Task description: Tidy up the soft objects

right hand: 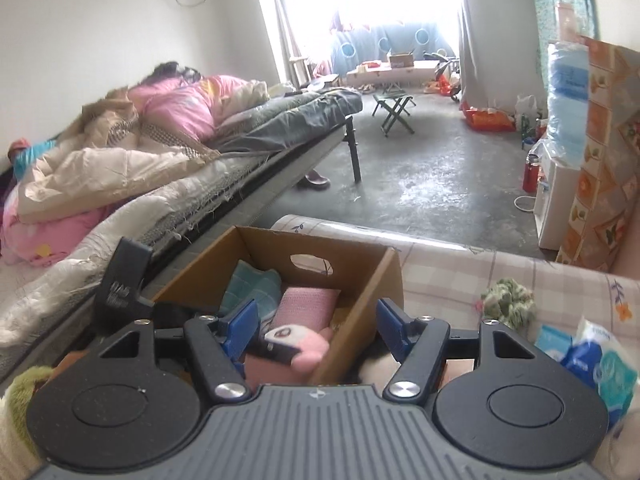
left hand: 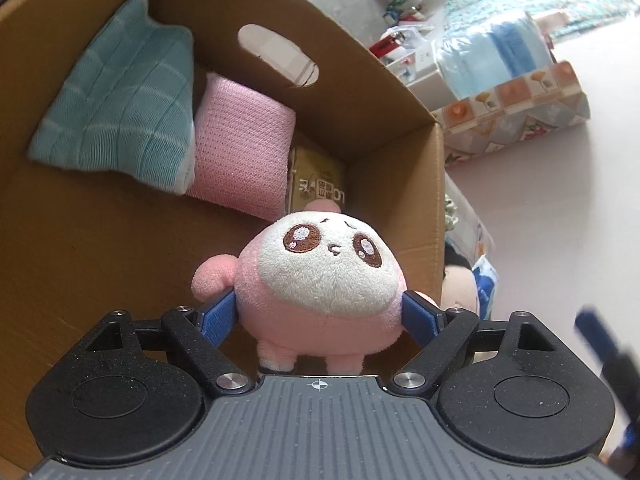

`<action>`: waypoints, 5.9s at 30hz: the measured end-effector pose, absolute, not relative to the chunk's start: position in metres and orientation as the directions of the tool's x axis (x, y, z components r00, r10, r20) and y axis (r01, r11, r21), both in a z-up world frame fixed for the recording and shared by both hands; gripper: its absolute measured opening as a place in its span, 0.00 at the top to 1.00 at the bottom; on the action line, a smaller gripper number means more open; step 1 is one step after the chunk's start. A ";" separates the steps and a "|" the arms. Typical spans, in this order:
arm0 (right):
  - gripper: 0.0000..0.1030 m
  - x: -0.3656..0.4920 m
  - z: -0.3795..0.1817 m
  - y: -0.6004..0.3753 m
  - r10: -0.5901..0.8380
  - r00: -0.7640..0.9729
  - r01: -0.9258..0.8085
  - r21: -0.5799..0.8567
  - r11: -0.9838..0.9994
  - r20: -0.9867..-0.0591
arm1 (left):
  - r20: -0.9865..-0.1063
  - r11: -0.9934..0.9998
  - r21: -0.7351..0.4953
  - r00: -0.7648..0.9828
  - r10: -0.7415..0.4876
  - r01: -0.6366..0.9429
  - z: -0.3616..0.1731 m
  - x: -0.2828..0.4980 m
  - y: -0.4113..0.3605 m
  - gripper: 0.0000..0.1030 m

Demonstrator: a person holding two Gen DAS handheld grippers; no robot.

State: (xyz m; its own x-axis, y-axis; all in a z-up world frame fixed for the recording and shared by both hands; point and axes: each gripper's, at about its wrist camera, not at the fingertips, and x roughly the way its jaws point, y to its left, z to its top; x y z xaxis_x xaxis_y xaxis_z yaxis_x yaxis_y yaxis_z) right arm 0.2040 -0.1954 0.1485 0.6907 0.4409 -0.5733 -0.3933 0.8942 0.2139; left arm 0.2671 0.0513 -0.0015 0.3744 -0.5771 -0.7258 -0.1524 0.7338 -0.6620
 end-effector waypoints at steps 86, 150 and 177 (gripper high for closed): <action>0.21 -0.023 0.057 -0.317 0.326 0.820 -0.083 0.466 0.881 -0.471 | -0.619 0.885 -0.277 0.634 -0.463 0.375 0.099 0.034 -0.007 0.01; 0.19 0.178 0.108 -0.438 0.365 0.758 -0.199 0.341 0.919 -0.540 | -0.590 0.711 0.241 0.682 -0.432 0.660 -0.036 0.157 -0.293 0.49; 0.33 0.386 0.023 -0.338 0.301 0.518 -0.209 0.223 0.952 -0.800 | -0.582 0.784 -0.037 0.625 -0.521 0.620 -0.030 0.119 -0.210 0.49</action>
State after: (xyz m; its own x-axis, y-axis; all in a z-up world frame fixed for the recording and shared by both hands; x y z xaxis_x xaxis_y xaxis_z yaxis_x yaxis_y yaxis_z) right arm 0.3861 -0.3385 0.0232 0.5184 0.3009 -0.8005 -0.2090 0.9522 0.2226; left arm 0.1185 -0.2095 -0.0302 0.6248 -0.5210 -0.5816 0.6195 0.7841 -0.0368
